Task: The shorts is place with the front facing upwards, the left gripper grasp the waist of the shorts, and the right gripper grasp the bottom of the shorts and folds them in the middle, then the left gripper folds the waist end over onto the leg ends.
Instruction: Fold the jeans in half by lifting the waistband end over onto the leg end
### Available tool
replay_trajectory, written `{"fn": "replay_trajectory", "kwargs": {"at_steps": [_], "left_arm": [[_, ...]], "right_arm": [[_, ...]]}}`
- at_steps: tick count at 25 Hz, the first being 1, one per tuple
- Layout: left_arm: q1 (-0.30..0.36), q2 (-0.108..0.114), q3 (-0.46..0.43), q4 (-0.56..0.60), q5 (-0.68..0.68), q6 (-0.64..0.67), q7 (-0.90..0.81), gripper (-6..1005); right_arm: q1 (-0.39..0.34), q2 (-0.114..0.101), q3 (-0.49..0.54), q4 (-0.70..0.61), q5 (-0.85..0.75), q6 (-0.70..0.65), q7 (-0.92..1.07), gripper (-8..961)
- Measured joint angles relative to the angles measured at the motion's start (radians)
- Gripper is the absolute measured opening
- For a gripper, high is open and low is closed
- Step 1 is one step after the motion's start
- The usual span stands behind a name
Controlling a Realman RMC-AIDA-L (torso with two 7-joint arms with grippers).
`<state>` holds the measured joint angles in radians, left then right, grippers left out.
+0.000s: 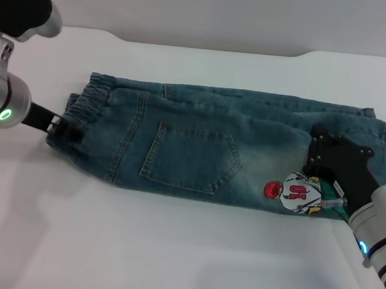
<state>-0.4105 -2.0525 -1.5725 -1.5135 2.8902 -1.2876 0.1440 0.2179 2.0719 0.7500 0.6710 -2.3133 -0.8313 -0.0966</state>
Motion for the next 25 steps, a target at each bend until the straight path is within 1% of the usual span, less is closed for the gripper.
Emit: {"fn": "replay_trajectory", "kwargs": {"at_steps": [1,4,5,7,9,10,15,25], "left_arm": [[0.0,0.0,0.0,0.0,0.0,0.0,0.0,571],[-0.023,-0.001,-0.018,0.052,0.0,0.001,0.012,648],[-0.04,-0.002,-0.019,0.087,-0.001,0.01,0.015,688],[-0.047,-0.002,-0.019,0.102,-0.001,0.016,0.016,767],[-0.072,-0.003,-0.022,0.144,-0.001,0.028,0.021,847],[-0.089,-0.003,-0.028,0.173,-0.001,0.035,0.026,847],[-0.11,-0.004,-0.03,0.212,-0.001,0.053,0.029,847],[-0.128,-0.004,-0.026,0.234,-0.005,0.054,0.029,848]], "right_arm": [[0.0,0.0,0.0,0.001,0.0,0.0,0.0,-1],[0.002,0.0,0.0,0.001,0.0,0.0,0.0,-1],[0.004,0.0,0.0,0.002,0.0,0.0,0.0,-1],[0.004,0.0,0.0,0.003,0.0,0.0,0.0,-1],[0.004,0.0,0.0,0.004,0.0,0.0,0.0,-1],[0.005,0.001,0.0,0.004,0.0,0.0,0.0,-1],[0.004,0.001,0.0,0.005,0.0,0.0,0.0,-1],[0.0,0.0,0.003,0.016,0.001,0.0,0.0,-1]]}}
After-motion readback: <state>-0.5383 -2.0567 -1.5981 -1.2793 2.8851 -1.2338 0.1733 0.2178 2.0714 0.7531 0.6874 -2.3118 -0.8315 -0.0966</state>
